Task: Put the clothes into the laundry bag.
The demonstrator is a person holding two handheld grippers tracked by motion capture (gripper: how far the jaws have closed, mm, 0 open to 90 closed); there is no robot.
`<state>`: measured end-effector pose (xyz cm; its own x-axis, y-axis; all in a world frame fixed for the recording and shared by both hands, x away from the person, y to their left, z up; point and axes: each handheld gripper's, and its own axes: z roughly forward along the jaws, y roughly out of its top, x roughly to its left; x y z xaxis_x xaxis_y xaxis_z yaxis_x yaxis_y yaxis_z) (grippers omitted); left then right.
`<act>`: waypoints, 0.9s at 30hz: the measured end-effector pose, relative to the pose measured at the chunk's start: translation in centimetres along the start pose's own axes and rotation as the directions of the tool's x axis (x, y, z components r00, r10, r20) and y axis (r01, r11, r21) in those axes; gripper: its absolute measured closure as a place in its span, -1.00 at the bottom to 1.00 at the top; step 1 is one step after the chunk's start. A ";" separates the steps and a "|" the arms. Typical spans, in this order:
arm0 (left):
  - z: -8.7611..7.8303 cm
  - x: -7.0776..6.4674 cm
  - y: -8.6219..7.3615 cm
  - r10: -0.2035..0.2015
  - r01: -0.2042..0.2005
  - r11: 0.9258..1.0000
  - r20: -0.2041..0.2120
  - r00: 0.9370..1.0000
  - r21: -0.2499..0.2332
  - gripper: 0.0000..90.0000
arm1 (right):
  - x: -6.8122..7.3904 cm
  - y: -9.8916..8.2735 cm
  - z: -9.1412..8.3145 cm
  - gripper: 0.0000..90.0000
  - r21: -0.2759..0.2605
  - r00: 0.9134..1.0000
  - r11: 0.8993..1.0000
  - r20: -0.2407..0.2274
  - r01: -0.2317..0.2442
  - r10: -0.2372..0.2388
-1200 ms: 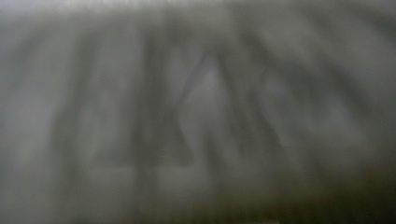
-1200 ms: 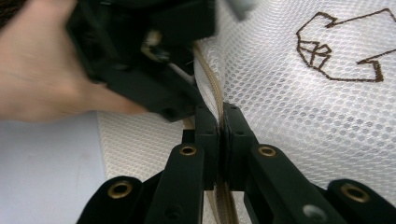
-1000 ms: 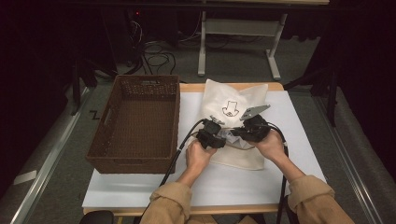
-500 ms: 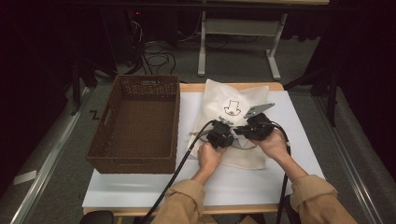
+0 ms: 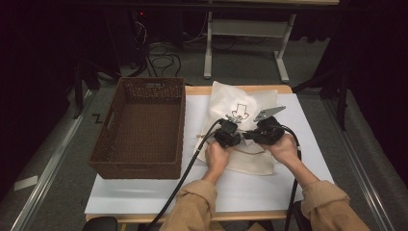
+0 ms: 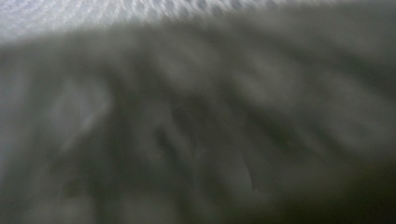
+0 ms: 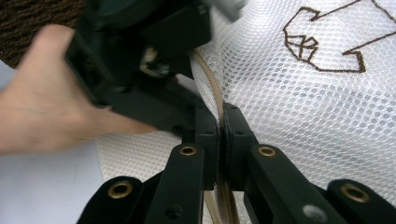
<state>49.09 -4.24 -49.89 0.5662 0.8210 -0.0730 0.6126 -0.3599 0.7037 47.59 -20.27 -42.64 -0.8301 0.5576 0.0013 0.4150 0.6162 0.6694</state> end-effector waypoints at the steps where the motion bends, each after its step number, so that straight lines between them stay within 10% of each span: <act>1: -0.5 -0.1 0.0 0.024 -0.024 1.000 -0.008 1.000 0.012 0.38 | 0.0 0.0 -0.1 0.94 -0.002 1.000 1.000 0.005 -0.002 0.002; 11: -5.1 1.0 -1.5 0.054 -0.054 0.999 -0.041 0.998 0.008 0.37 | 0.3 0.2 -0.1 0.94 -0.007 1.000 1.000 0.013 0.013 -0.012; 21: -5.2 2.0 -2.1 0.082 -0.076 0.994 -0.089 0.993 0.073 0.76 | 0.5 0.1 -0.2 0.94 0.001 1.000 1.000 0.007 0.023 -0.023; 27: -7.9 2.0 -1.9 0.116 -0.107 0.992 -0.140 0.983 0.069 0.57 | 0.5 -0.1 -0.5 0.94 -0.006 1.000 1.000 0.001 0.030 -0.030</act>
<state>44.67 1.57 -45.74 0.5504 0.8278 0.1085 0.5852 -0.4753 0.6570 46.91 -20.31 -42.32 -0.8415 0.5400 -0.0196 0.3880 0.6291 0.6736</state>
